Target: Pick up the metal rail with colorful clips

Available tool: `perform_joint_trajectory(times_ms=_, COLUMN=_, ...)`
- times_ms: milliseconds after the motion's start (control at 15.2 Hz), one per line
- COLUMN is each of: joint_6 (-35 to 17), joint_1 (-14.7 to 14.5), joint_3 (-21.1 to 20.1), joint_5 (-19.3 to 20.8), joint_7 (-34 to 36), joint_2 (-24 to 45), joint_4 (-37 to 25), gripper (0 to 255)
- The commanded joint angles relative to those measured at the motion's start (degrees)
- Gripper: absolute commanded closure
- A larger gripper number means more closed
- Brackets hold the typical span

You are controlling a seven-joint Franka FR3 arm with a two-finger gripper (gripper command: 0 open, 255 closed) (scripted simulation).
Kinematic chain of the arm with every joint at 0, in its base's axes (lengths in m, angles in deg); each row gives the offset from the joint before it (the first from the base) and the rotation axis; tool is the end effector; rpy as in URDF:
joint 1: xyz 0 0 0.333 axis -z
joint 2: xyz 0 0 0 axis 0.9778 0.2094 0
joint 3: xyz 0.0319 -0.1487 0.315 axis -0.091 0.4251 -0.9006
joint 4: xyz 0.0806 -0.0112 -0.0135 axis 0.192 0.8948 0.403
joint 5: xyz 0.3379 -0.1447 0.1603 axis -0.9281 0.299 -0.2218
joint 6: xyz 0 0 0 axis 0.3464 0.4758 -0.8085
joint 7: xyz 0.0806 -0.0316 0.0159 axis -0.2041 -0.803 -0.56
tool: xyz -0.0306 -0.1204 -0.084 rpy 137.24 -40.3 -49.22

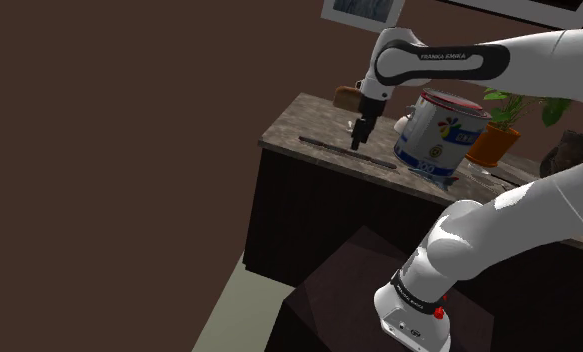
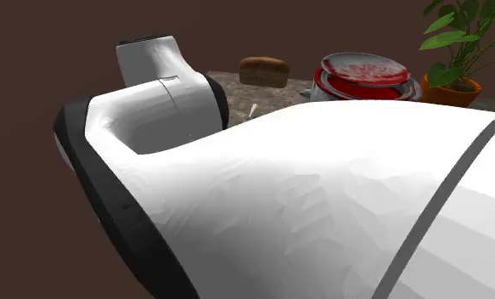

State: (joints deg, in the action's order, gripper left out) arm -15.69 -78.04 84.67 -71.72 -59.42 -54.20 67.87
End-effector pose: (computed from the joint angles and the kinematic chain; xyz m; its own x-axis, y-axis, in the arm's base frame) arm 0.3648 -0.1384 0.4919 0.9860 0.1478 -0.0770 0.1466 -0.9890 -0.0202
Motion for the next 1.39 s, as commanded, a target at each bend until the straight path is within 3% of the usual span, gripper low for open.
perform_joint_trajectory(times_ms=0, joint_6=-2.69, joint_1=-0.41, joint_3=2.12, joint_5=0.07, joint_7=-3.89, joint_2=3.95, joint_4=-1.73, gripper=0)
perform_joint_trajectory(times_ms=330, joint_6=-7.6, joint_1=-1.18, joint_3=7.14, joint_5=-1.79, joint_7=-14.31, joint_2=14.35, joint_4=-8.02, gripper=0)
perform_joint_trajectory(times_ms=660, joint_6=-10.82, joint_1=-1.25, joint_3=10.78, joint_5=-6.74, joint_7=-25.41, joint_2=26.06, joint_4=-16.41, gripper=0)
perform_joint_trajectory(times_ms=1188, joint_6=-11.02, joint_1=3.06, joint_3=11.18, joint_5=-16.95, joint_7=-41.15, joint_2=45.16, joint_4=-33.81, gripper=0)
perform_joint_trajectory(times_ms=1320, joint_6=-12.38, joint_1=3.19, joint_3=10.99, joint_5=-17.22, joint_7=-41.33, joint_2=45.63, joint_4=-32.87, gripper=0)
